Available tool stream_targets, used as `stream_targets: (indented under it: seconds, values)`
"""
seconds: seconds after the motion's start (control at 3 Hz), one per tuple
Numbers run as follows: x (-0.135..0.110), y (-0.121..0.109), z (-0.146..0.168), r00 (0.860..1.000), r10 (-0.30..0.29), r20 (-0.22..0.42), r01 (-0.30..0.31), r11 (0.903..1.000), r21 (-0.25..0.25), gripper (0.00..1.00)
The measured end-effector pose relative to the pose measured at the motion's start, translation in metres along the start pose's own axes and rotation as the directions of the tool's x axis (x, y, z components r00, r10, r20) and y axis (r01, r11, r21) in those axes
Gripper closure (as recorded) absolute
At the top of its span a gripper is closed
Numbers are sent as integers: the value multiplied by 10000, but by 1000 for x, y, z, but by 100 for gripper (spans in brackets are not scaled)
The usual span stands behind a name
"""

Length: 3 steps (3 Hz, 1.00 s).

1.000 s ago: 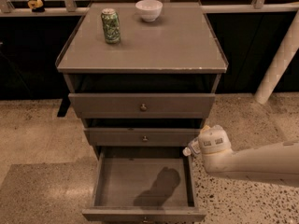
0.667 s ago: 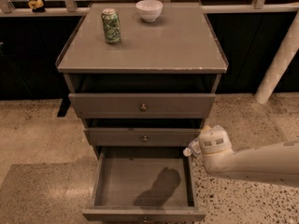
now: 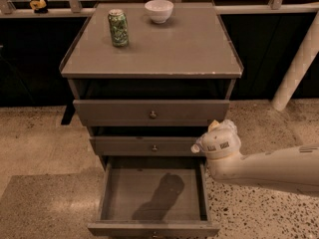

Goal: Pick blue plastic bottle from bottom drawer and place on counter

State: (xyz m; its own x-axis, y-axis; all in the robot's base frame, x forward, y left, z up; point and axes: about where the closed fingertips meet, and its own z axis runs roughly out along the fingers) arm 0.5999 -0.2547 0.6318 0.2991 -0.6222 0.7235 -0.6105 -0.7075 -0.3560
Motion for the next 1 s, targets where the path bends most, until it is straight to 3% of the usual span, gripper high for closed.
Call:
stream_targets:
  seconds: [0.33,0.67,1.0]
  values:
    - [45,-37,-30,9917,262,-1255,-167,9970,759,100]
    - [50,-38,-32,9901,273,-1378,-166,9968,782,100]
    - [54,-38,-30,9944,402,-980,-319,9959,850,100]
